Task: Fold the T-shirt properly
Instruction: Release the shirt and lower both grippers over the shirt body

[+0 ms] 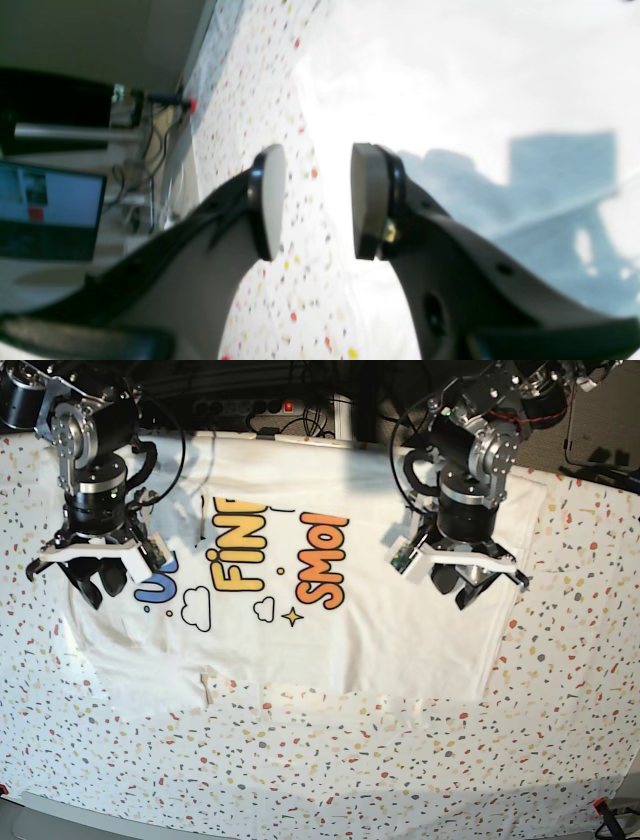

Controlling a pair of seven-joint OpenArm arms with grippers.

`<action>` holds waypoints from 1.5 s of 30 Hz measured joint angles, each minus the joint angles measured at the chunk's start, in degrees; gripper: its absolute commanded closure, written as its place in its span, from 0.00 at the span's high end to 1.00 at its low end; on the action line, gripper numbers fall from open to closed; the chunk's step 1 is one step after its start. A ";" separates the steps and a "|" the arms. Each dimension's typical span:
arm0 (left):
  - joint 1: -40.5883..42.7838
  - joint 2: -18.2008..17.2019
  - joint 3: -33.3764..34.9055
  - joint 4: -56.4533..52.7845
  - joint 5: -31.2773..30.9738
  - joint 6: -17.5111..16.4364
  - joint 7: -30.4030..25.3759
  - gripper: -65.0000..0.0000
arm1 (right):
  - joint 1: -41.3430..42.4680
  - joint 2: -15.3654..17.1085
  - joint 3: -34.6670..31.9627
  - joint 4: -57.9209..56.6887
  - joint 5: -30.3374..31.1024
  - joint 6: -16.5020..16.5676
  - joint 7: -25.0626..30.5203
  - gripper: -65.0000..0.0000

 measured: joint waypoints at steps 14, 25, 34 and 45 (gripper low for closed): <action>0.00 -0.28 0.00 0.00 -4.09 0.00 -4.94 0.33 | 0.00 -13.51 0.00 0.00 -12.48 -1.51 -6.73 0.31; -0.02 -0.26 0.00 0.00 -3.89 -0.02 -11.85 0.33 | -0.48 -13.79 0.00 0.00 -19.17 -1.51 -4.79 0.31; -5.57 -0.26 0.00 0.00 -3.89 -0.02 -12.63 0.33 | 6.27 -13.81 0.00 0.04 -10.45 -1.49 -1.33 0.31; -17.92 -0.26 0.00 -0.02 -10.16 0.13 -11.80 0.33 | 13.09 -13.81 0.00 0.09 -5.77 -1.49 0.66 0.31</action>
